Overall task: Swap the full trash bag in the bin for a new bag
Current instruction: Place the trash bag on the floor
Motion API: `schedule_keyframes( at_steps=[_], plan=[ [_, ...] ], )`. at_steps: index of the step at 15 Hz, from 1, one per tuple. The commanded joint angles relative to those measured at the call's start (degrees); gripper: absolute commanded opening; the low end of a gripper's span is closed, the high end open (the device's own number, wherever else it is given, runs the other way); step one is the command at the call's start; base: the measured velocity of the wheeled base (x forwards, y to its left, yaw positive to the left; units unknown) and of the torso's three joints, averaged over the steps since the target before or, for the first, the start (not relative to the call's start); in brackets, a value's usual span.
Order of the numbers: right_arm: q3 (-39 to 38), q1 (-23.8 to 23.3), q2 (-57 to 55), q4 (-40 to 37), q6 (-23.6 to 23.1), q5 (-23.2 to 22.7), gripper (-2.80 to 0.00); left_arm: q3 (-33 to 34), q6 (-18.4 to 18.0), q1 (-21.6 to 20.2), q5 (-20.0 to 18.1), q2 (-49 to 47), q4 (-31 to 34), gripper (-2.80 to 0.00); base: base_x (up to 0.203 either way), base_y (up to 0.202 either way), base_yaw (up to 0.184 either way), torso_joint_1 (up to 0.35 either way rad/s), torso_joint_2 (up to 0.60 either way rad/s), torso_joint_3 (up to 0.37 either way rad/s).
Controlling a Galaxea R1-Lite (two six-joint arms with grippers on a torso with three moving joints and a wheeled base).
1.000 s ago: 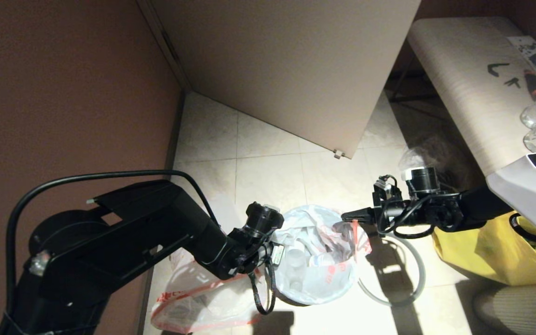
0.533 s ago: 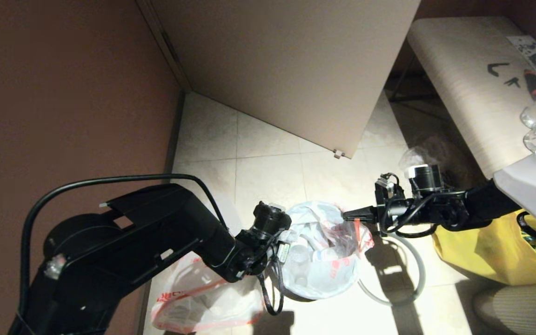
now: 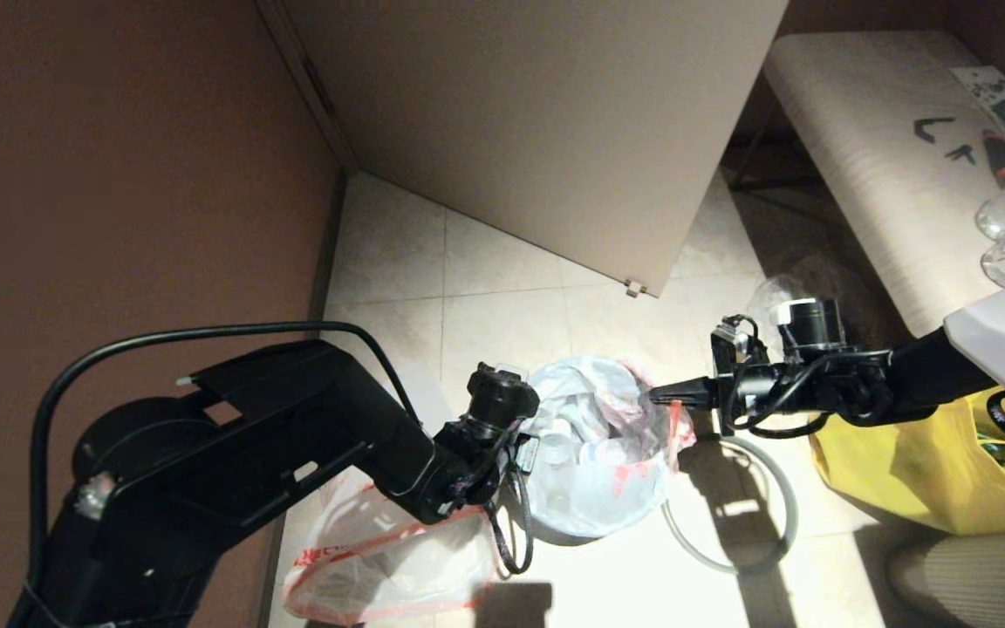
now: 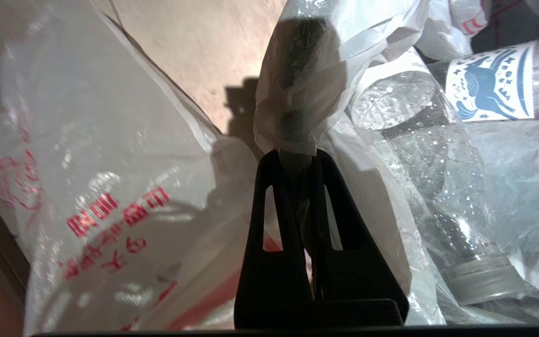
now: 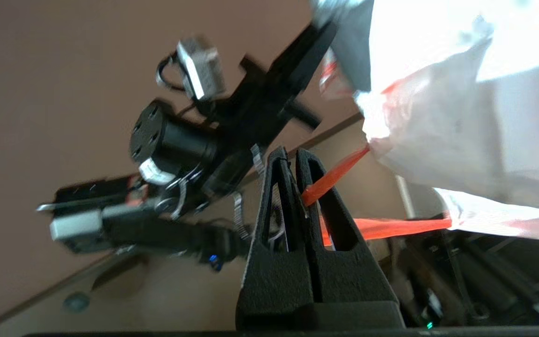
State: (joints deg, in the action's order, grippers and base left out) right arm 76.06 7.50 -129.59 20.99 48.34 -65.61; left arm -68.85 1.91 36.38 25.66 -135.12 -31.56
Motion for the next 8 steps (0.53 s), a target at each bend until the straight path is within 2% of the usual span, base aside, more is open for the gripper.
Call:
schedule_keyframes(
  at_steps=[1, 3, 8],
  plan=[
    [-0.12, 0.58, 0.65, 0.19, 0.61, -0.66, -2.8, -0.05, -1.38, 0.01, 1.41, -0.72, -1.93, -2.8, 0.0, 0.0, 0.0, 0.0, 0.0, 0.0],
    [-0.21, 1.36, 1.36, 0.1, 0.79, -0.75, -2.8, -0.05, -4.03, 0.07, 2.18, -1.86, -5.04, -2.8, 0.0, 0.0, 0.0, 0.0, 0.0, 0.0],
    [-0.55, 2.0, 2.76, 0.17, 2.17, -0.75, -2.8, -3.31, -4.67, 0.4, 3.8, -2.96, -2.63, -2.8, 0.0, 0.0, 0.0, 0.0, 0.0, 0.0]
  ],
)
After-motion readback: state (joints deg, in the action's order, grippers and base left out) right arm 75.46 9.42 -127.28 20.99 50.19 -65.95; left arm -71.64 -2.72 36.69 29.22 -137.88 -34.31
